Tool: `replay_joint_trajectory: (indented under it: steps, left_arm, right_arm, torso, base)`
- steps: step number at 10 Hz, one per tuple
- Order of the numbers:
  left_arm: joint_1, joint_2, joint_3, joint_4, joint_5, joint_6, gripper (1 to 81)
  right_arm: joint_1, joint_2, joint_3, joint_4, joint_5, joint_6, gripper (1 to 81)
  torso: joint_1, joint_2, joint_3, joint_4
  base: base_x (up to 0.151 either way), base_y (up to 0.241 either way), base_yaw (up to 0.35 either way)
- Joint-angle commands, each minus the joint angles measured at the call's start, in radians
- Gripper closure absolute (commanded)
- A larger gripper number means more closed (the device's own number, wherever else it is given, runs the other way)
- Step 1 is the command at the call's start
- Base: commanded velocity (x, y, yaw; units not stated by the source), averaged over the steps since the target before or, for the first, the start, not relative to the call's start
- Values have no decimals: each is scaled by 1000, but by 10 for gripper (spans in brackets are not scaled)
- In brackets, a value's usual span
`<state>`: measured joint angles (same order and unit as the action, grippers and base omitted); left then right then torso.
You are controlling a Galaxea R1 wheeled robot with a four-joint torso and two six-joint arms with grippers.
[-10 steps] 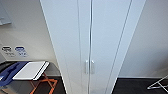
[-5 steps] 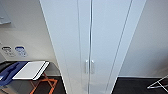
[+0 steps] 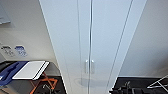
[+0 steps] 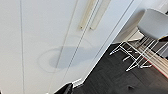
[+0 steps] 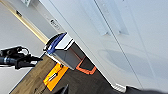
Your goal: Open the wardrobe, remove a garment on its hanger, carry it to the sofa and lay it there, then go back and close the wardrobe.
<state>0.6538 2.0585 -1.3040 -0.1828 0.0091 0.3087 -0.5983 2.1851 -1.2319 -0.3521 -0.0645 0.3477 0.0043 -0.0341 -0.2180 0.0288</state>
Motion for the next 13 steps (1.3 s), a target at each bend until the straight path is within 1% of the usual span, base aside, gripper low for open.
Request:
replay_joint_trajectory:
  steps: [1, 3, 5, 6, 8, 10, 11, 13]
  left_arm:
    - [-217, 20, -89, -98, 107, -2, 10]
    - [-275, 66, -144, -121, 153, -3, 10]
    - [-314, 101, -193, -125, 161, -5, 10]
    - [-340, 132, -222, -127, 190, -13, 10]
    - [-380, 210, -277, -127, 218, -28, 10]
    - [-426, 290, -328, -127, 258, -49, 10]
    - [-437, 322, -348, -126, 261, -54, 10]
    - [-441, 396, -435, -126, 276, -57, 10]
  right_arm:
    - [212, 55, -64, 2, -92, 53, 10]
    - [286, 122, -113, 4, -132, 73, 10]
    - [340, 181, -162, 4, -169, 79, 10]
    - [353, 208, -184, 4, -179, 80, 10]
    - [370, 268, -246, 2, -181, 100, 10]
    - [384, 323, -314, 5, -179, 102, 10]
    - [390, 349, -338, 4, -179, 102, 10]
    - [419, 395, -385, 10, -181, 111, 10]
  torso:
    - [0, 0, 0, 0]
    - [1, 1, -1, 0]
    - [1, 1, -2, 0]
    - [2, 2, -2, 0]
    - [2, 2, -2, 0]
    - [3, 3, -3, 0]
    - [3, 3, -3, 0]
    - [3, 3, -3, 0]
  base:
    - [0, 0, 0]
    - [0, 0, 0]
    - [0, 0, 0]
    - [0, 0, 0]
    - [0, 0, 0]
    - [0, 0, 0]
    - [0, 0, 0]
    - [0, 0, 0]
